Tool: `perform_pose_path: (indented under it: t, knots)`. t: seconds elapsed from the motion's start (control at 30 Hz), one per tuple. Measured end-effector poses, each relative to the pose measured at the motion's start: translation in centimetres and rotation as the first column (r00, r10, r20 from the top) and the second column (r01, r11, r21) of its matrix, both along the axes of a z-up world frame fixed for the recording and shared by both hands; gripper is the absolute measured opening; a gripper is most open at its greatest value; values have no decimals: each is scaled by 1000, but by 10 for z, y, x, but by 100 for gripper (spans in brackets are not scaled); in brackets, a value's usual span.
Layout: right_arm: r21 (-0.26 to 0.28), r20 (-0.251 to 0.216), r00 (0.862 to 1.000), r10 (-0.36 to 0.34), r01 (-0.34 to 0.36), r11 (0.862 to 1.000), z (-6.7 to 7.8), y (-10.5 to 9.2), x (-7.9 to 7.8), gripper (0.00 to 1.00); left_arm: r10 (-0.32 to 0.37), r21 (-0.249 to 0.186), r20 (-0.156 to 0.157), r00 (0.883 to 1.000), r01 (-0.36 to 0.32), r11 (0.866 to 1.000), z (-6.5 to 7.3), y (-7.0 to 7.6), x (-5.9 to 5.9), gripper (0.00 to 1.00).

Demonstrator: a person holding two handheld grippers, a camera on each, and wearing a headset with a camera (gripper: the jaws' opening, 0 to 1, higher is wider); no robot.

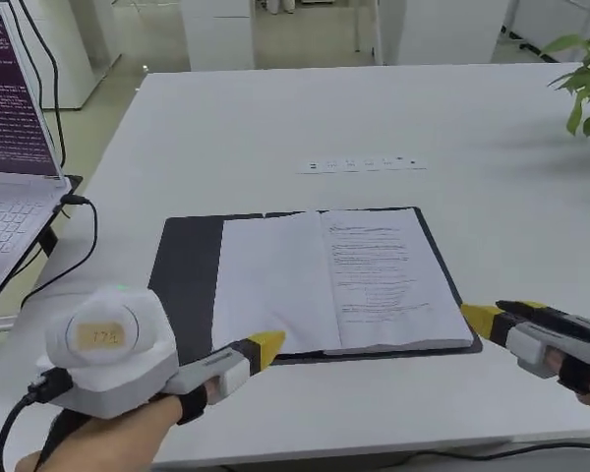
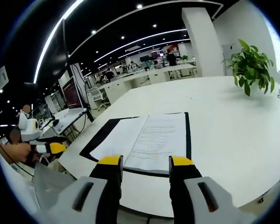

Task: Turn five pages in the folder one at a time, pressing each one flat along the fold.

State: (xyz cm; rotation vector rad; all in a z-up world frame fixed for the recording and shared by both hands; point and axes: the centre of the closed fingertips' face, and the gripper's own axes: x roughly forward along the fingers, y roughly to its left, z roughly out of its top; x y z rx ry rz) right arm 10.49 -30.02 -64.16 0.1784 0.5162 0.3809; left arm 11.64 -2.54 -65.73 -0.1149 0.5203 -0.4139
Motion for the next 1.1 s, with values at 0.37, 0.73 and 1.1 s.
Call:
perform_pose_path:
  t: [0.37, 0.73, 1.1]
  knots:
    - [-19, -9, 999, 33, -33, 999, -12, -9, -3, 78, 51, -12, -11, 999, -51, 999, -2, 19, -16, 99]
    - [10, 5, 999, 45, -45, 999, -7, -9, -11, 100, 68, 15, 18, 998, -68, 998, 15, 31, -23, 99]
    - [15, -8, 999, 45, -45, 999, -10, -8, -14, 100, 47, 46, 35, 998, -48, 998, 21, 29, -18, 99]
